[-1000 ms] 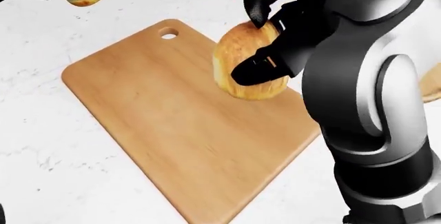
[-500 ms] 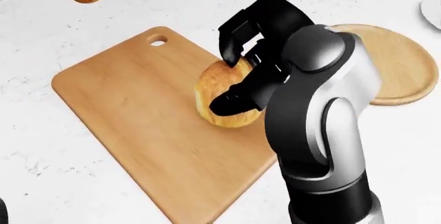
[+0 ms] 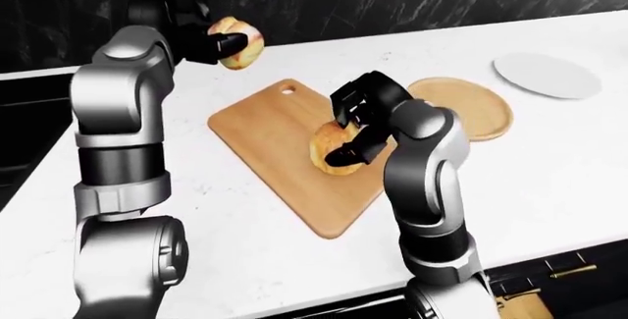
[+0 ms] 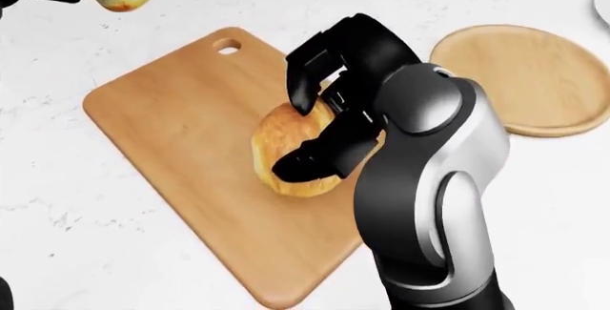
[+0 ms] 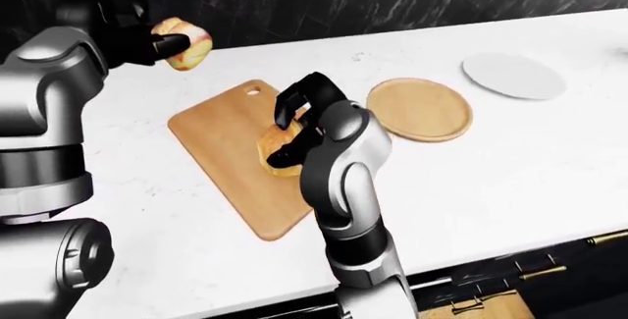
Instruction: Place all breads on the cutting board.
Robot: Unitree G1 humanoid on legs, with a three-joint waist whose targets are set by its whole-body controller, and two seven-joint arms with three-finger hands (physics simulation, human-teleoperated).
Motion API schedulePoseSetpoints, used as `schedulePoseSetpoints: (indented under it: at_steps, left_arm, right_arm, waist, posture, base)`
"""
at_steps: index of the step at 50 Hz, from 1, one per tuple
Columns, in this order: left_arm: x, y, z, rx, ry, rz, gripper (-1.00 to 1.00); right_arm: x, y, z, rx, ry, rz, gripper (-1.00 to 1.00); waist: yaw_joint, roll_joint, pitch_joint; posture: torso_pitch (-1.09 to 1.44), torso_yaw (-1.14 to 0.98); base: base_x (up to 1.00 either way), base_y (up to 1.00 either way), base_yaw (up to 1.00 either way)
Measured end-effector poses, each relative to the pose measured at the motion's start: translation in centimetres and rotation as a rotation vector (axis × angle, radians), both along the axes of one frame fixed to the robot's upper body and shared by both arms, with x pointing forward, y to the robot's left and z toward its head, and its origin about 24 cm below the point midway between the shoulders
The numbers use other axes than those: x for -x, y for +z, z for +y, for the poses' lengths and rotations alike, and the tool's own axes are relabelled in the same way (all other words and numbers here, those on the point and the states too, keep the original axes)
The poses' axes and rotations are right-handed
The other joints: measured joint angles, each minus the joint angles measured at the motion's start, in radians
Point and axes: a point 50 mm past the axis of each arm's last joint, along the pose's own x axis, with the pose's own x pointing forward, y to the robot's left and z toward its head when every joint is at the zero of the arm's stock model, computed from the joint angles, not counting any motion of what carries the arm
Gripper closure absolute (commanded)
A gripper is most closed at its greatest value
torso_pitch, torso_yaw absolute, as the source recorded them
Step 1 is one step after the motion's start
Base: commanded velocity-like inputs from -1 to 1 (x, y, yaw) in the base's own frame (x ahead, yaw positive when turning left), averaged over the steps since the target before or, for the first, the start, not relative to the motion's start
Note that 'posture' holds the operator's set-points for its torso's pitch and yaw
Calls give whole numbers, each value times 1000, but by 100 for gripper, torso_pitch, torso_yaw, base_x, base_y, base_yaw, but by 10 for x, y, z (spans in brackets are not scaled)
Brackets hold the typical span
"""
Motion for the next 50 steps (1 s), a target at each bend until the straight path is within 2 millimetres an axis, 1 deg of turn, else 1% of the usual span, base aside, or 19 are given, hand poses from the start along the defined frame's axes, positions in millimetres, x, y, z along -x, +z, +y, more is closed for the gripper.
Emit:
schedulePoseSetpoints:
  at_steps: [1, 3, 4, 5, 7, 11, 14, 20, 24, 28, 36, 41, 44, 50]
  left_arm:
    - [0, 0, 0, 0, 0, 2, 100]
    - [0, -1, -1, -1, -1, 4, 100]
    - [0, -1, -1, -1, -1, 5, 100]
    - [0, -1, 0, 0, -1, 7, 100]
    - [0, 0, -2, 0, -5, 8, 100]
    - [2, 8, -2, -2, -9, -23, 100]
    - [2, 7, 0, -1, -3, -24, 100]
    - [0, -4, -2, -1, -10, 16, 100]
    - [1, -3, -2, -2, -11, 12, 100]
    - [6, -8, -4, -19, -17, 0, 100]
    - [9, -33, -10, -51, -56, 63, 100]
    - [11, -41, -13, -69, -72, 85, 100]
    - [12, -43, -14, -77, -78, 92, 100]
    - [17, -49, -23, -96, -114, 95, 98]
  right_arm:
    - [0, 0, 0, 0, 0, -2, 38]
    - [1, 0, 0, -4, 4, -7, 7]
    - [2, 0, 1, -6, 9, -9, -68]
    - [4, 3, 2, -16, 22, -24, -100]
    - [4, 6, 4, -2, 33, -43, -100]
    - [0, -9, 2, 12, 7, 28, -100]
    - [-2, -14, 0, 7, -8, 58, -100]
    - [0, -7, 1, 21, -6, 29, -100]
    - [-1, -1, 3, 18, 1, 22, -100]
    - [-3, 19, 0, 0, -6, -4, -100]
    - [-7, 88, -5, -73, -35, -130, -100]
    - [-9, 122, -8, -143, -60, -192, -100]
    - [-8, 129, -8, -149, -61, -218, -100]
    - [-16, 129, -8, -146, -66, -192, -100]
  waist:
    - [0, 1, 0]
    - [0, 3, -1]
    - [-1, 3, -2]
    - [-2, 4, -3]
    - [-1, 5, -7]
    - [2, 5, -3]
    - [2, 9, 3]
    - [2, 9, 5]
    - [1, 9, 5]
    - [-2, 12, 5]
    - [-3, 14, 8]
    - [-1, 10, 10]
    - [-1, 6, 9]
    - [3, 3, 14]
  posture:
    - [0, 0]
    - [0, 0]
    - [0, 0]
    - [0, 0]
    - [0, 0]
    - [0, 0]
    - [0, 0]
    - [0, 0]
    - [0, 0]
    - [0, 0]
    - [0, 0]
    - [0, 0]
    - [0, 0]
    - [0, 0]
  base:
    - [0, 0, 0]
    - [0, 0, 0]
    - [0, 0, 0]
    - [0, 0, 0]
    - [0, 0, 0]
    - [0, 0, 0]
    - [0, 0, 0]
    - [0, 0, 0]
    - [0, 0, 0]
    - [0, 0, 0]
    - [0, 0, 0]
    - [0, 0, 0]
    - [0, 0, 0]
    - [0, 0, 0]
